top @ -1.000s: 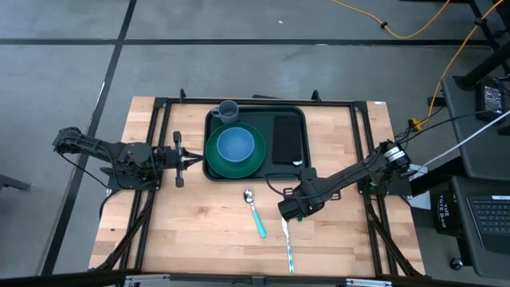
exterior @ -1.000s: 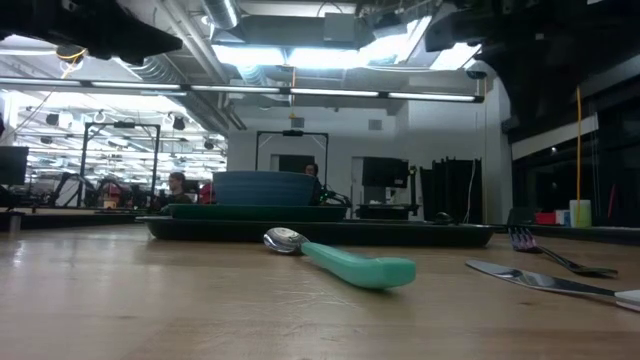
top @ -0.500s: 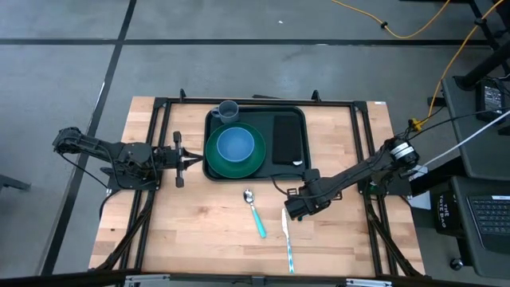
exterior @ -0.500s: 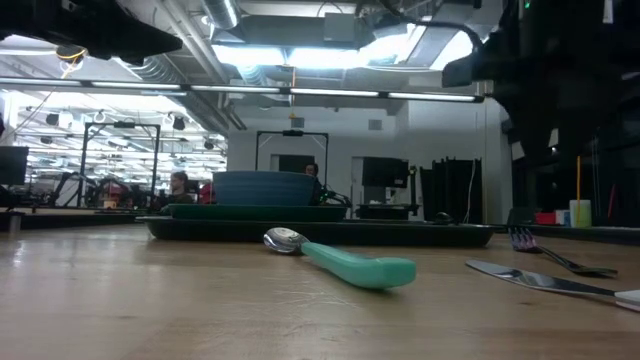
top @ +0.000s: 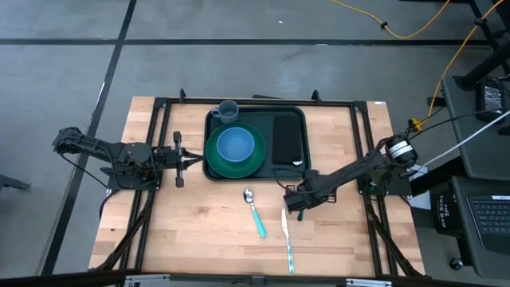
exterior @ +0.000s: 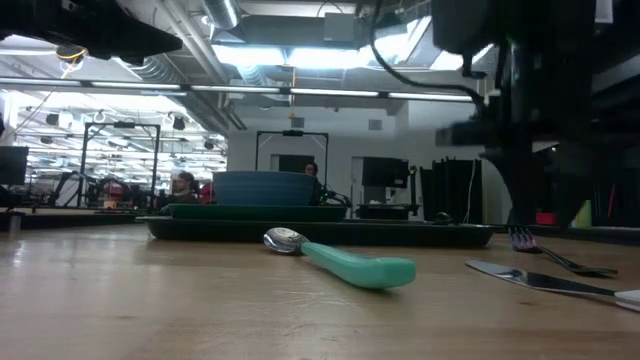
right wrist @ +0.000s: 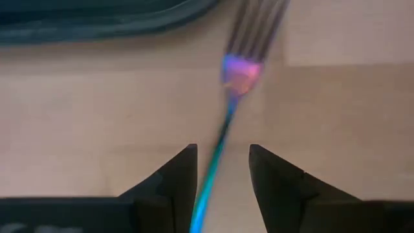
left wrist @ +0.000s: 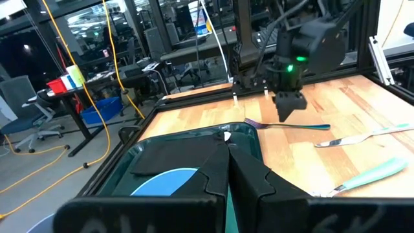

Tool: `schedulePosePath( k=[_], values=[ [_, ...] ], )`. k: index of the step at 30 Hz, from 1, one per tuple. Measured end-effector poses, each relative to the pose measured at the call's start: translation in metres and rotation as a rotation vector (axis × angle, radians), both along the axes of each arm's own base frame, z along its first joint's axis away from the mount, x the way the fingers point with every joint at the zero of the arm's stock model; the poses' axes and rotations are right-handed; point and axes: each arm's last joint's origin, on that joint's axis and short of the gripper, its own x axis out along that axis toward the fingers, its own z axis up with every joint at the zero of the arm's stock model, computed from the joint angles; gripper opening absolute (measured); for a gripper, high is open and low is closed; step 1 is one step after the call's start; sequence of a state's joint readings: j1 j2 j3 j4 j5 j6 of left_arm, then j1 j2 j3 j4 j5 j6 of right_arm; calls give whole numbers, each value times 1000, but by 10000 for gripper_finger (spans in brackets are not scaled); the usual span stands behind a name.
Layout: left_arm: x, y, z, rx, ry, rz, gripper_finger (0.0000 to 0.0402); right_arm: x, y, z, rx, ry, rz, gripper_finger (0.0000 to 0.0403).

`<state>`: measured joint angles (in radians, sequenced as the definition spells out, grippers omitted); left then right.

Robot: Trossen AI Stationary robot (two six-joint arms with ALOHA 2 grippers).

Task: Set up tray
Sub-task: Put the blue fork in the center of the black napkin

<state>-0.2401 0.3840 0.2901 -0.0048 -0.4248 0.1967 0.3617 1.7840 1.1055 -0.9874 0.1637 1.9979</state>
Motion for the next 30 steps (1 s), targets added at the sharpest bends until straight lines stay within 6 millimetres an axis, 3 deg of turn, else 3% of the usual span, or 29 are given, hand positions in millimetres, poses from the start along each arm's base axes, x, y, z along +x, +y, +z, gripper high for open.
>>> schedulePosePath(
  k=[7,25,30],
  values=[
    [0,0,0,0,0,0,3,-4,-7,-15,7,-19,-31,144],
    [0,0,0,0,0,0,3,-12,-10,-28,1,-23,-30,144],
    [0,0,0,0,0,0,3,-12,-10,-28,1,-17,-4,120]
  ],
)
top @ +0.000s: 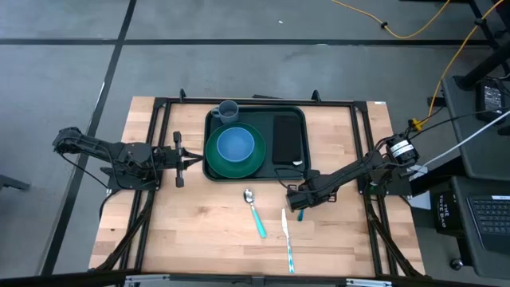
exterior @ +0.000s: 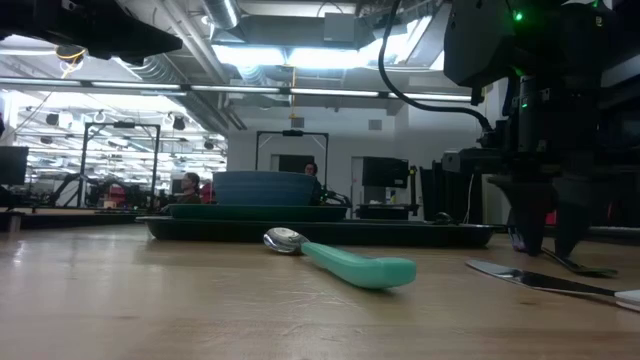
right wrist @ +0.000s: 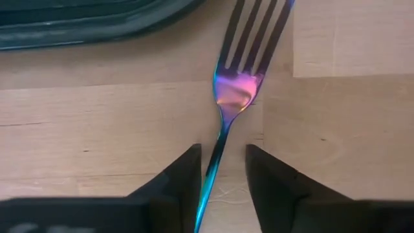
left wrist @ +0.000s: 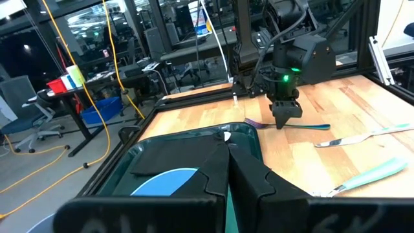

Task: Set up tray
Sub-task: Put the blue fork in the center of the black napkin

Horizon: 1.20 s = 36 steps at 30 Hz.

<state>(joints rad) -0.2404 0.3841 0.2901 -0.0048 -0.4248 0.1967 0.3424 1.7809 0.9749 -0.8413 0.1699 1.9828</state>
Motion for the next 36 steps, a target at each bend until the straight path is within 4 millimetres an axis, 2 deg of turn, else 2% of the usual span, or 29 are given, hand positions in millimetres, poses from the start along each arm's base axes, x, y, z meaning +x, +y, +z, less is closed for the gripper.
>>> schedulePosePath(
  k=[8,14,23,30,36],
  values=[
    [0,0,0,0,0,0,3,-1,0,0,-3,12,14,50],
    [0,0,0,0,0,0,3,-2,-1,0,-17,22,31,21],
    [0,0,0,0,0,0,3,1,1,6,23,85,104,26],
    [0,0,0,0,0,0,3,-3,9,25,35,201,118,18],
    [0,0,0,0,0,0,3,3,18,42,47,192,198,24]
  ],
)
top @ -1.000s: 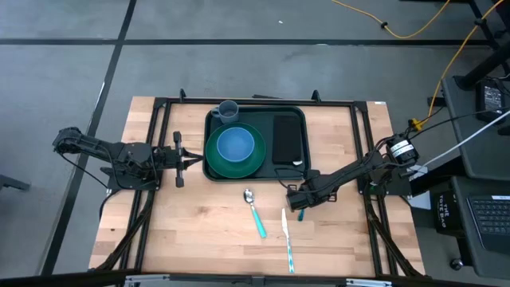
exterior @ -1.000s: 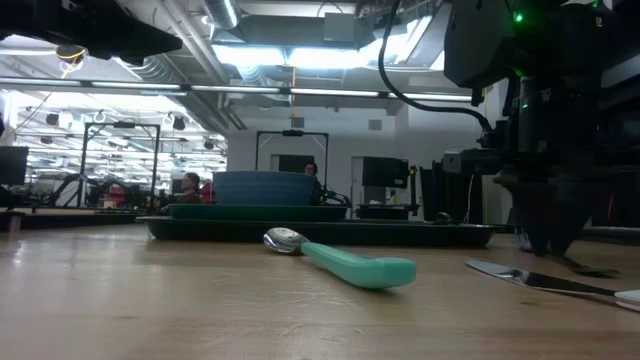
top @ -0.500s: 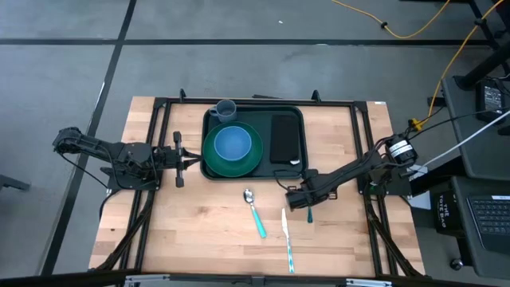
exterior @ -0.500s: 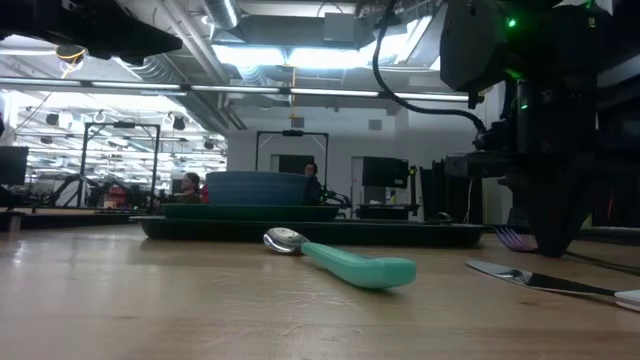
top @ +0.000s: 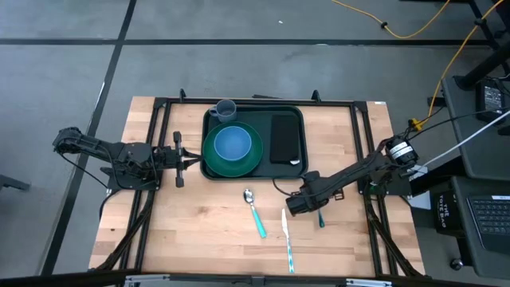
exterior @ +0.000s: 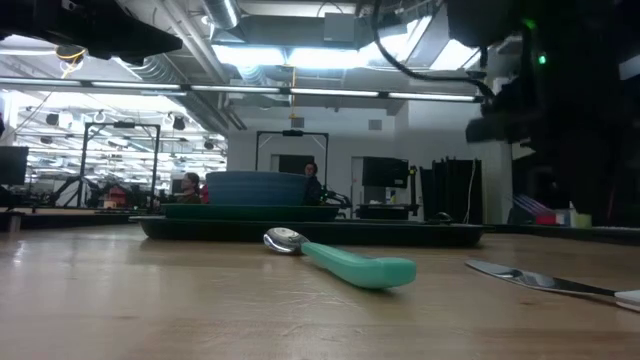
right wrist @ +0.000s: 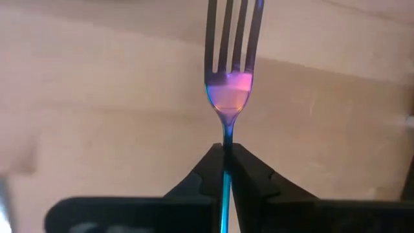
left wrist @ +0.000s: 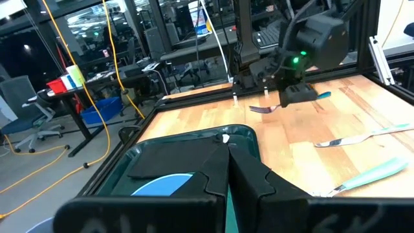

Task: Set up tray
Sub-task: Put the blue fork in the center of the black napkin

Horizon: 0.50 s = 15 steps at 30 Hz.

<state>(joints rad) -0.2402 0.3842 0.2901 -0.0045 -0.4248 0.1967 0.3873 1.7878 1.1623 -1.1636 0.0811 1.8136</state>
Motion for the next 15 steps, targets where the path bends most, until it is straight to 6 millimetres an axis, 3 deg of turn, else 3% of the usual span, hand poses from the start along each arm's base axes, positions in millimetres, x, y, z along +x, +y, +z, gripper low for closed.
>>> schedulePosePath(
  k=[15],
  values=[
    [0,0,0,-2,0,0,3,35,4,61,-97,-148,455,24]
  ],
)
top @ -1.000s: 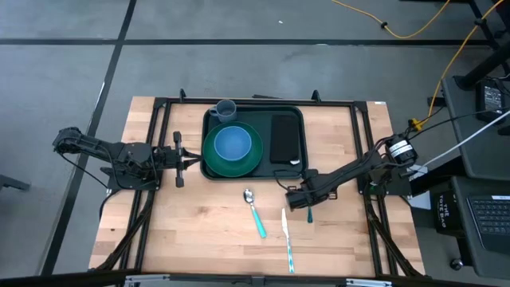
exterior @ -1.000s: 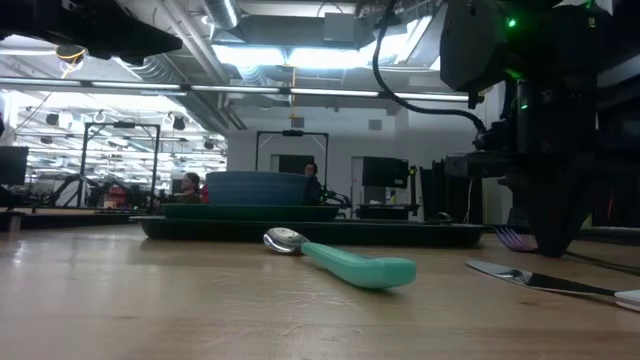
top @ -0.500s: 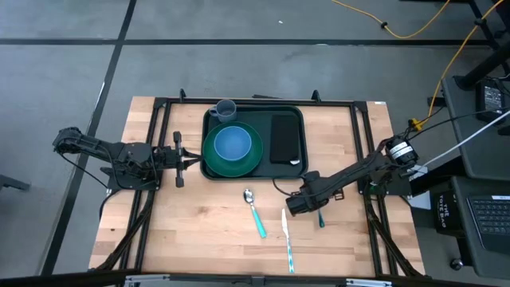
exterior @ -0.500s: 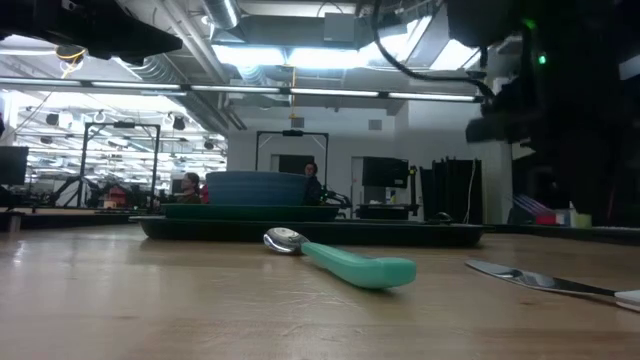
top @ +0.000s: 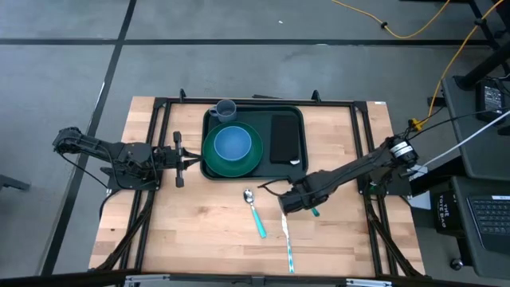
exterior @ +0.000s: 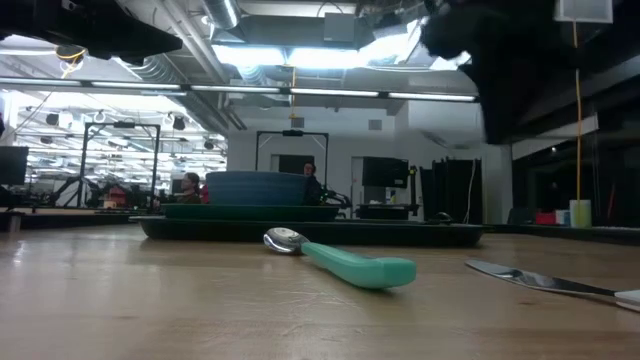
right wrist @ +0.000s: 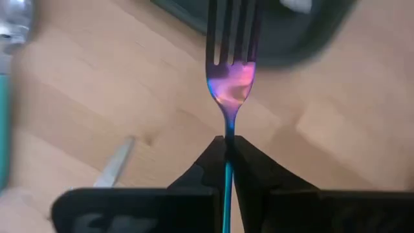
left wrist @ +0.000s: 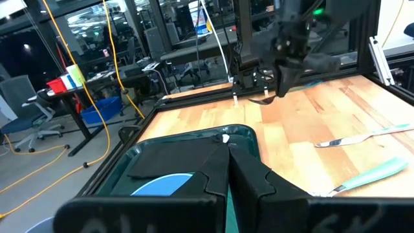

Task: Set up tray
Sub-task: Put the blue fork in the center of the black napkin

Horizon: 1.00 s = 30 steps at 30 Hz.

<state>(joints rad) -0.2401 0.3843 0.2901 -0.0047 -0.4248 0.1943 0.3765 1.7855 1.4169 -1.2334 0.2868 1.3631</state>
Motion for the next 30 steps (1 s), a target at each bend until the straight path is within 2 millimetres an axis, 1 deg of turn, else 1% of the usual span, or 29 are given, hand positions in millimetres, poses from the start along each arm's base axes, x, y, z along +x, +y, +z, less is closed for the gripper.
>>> schedulePosePath(
  k=[4,7,12,17,19,23,26,30],
  values=[
    [0,0,0,-2,-1,0,3,12,-5,21,-15,-40,140,20],
    [0,0,0,-13,-3,1,3,18,-13,36,-73,-70,242,25],
    [0,0,0,-25,-5,2,3,17,-32,57,-140,-131,323,26],
    [0,0,0,-24,-5,2,3,13,-49,73,-219,-158,365,19],
    [0,0,0,-24,-4,2,3,14,-52,75,-253,-161,384,21],
    [0,0,0,-24,-4,1,3,17,-52,76,-318,-174,436,29],
    [0,0,0,-24,-4,1,3,20,-52,70,-335,-197,469,27],
    [0,0,-1,-22,7,2,3,15,-53,56,-334,-218,467,16]
  ],
)
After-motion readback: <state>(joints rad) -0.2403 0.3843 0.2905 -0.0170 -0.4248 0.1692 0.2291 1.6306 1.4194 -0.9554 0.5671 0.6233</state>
